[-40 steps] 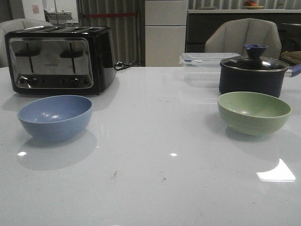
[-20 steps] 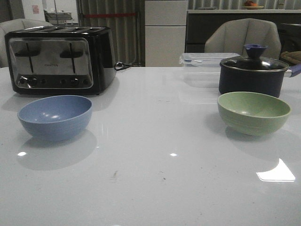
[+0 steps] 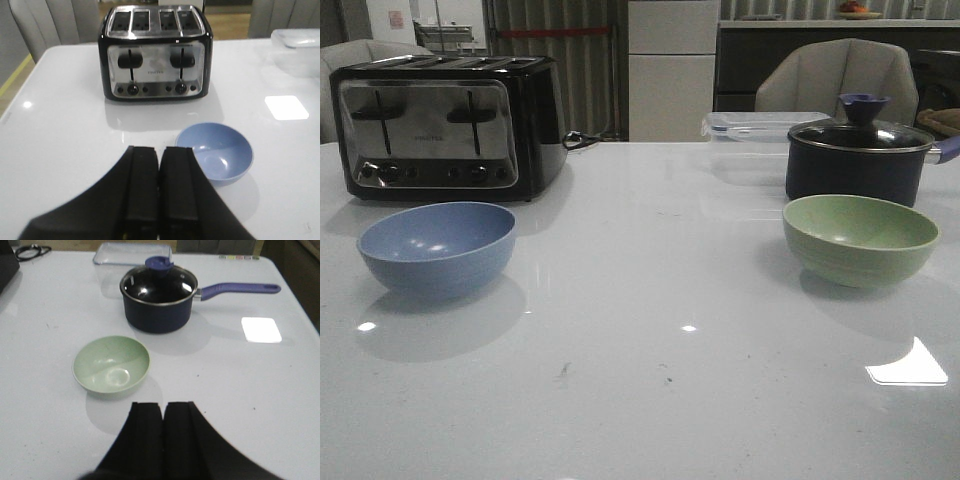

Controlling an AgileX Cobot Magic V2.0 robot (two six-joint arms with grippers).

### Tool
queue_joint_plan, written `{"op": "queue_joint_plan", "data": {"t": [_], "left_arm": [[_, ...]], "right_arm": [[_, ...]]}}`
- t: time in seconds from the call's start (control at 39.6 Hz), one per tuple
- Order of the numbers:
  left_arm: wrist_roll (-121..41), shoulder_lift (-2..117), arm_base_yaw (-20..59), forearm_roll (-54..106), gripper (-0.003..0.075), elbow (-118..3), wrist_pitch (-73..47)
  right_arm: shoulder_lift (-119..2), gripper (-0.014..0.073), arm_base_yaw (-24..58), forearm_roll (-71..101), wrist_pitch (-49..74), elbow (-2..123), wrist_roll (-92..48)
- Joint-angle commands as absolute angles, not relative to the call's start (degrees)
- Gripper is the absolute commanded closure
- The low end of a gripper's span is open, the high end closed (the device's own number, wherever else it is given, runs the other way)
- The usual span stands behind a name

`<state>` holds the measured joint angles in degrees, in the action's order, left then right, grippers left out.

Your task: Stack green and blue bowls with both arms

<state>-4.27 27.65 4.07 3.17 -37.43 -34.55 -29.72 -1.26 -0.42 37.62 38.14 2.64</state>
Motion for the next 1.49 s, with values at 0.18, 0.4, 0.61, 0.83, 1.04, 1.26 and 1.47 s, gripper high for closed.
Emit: {"op": "queue_joint_plan", "data": {"t": [0.18, 0.4, 0.61, 0.83, 1.04, 1.26, 1.47], "left_arm": [[-4.17, 33.9, 4.39, 3.6, 0.0627, -39.46, -31.59], [-4.17, 36.64, 4.39, 3.6, 0.0384, -39.46, -31.56], [-4.17, 37.76, 4.39, 3.6, 0.0213, -39.46, -31.45], [-4.17, 37.76, 4.39, 3.6, 0.0213, -39.46, -31.1], [-4.17, 37.76, 4.39, 3.6, 0.0213, -39.46, -31.1], [-4.17, 37.76, 4.39, 3.6, 0.0213, -39.46, -31.1], [-4.17, 37.76, 4.39, 3.6, 0.0213, -39.46, -31.1]], "right_arm": [[-38.66, 0.053, -1.09, -1.2, 35.53, 40.09, 2.64], [-44.86, 0.019, -1.09, -1.2, 36.72, 40.09, 2.64], [-53.33, 0.0041, -1.09, -1.06, 34.36, 41.8, 2.64], [-72.31, 0.0041, -1.09, 0.0, 33.87, 52.88, 2.64], [-86.41, 0.0043, -1.09, 2.09, 35.06, 63.37, 2.59], [-99.2, 0.0043, -1.09, 2.3, 38.17, 73.23, 2.59], [-107.0, 0.013, -1.09, 2.3, 41.18, 80.13, 2.54]]}}
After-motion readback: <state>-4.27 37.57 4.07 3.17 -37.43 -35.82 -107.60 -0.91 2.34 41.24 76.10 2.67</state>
